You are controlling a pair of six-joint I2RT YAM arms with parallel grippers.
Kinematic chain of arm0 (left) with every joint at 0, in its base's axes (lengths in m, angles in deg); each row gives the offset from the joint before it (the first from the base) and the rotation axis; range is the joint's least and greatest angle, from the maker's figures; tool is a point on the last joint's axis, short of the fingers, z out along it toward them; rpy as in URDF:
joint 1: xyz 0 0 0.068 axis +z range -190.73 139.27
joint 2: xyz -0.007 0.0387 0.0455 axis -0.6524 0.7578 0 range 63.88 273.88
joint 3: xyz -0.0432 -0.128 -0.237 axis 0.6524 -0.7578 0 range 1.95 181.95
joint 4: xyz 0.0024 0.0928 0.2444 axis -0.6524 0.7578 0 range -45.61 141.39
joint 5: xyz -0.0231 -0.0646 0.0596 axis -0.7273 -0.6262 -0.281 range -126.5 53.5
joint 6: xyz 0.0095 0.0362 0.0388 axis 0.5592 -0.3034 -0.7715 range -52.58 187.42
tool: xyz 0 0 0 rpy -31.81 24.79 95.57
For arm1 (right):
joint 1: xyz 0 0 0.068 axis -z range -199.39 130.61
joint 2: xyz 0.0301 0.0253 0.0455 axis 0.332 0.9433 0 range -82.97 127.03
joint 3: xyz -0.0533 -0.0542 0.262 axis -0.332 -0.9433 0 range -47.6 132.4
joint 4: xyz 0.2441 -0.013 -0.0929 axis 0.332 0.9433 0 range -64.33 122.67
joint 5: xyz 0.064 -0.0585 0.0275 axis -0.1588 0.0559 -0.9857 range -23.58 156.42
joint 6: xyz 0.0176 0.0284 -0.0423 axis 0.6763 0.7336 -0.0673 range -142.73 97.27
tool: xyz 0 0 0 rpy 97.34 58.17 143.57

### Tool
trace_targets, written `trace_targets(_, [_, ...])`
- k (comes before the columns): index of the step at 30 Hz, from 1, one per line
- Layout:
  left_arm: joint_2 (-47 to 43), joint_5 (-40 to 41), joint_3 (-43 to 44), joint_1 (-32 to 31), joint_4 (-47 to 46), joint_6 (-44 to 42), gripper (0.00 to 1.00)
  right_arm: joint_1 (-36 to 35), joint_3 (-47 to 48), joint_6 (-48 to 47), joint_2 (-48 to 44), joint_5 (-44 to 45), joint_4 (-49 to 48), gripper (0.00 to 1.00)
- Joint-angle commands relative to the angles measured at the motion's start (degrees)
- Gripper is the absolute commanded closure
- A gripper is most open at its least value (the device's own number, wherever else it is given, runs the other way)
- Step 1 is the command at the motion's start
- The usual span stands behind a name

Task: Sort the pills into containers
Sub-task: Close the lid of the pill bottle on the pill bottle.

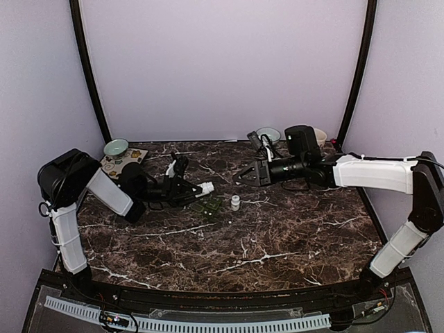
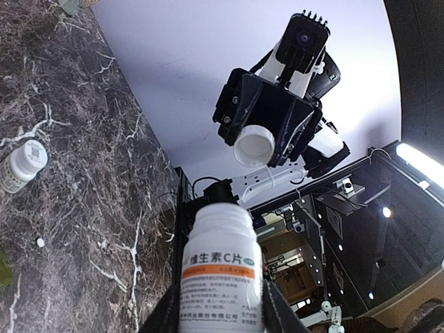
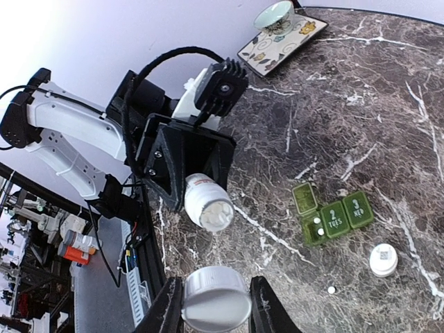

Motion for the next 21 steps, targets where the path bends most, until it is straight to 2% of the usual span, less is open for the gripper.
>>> trace_targets(1, [-2.7,-2.4,2.8,-0.8,-3.4,2.9,0.82,-1.5,3.2,1.1,-0.5,-3.1,-1.4,1.0])
trace_targets(21, [-1.8,-3.9,10.2,-1.6,-10.1,12.1,0.82,-3.8,8.2,1.8,1.2,-5.2,-0.9,1.0])
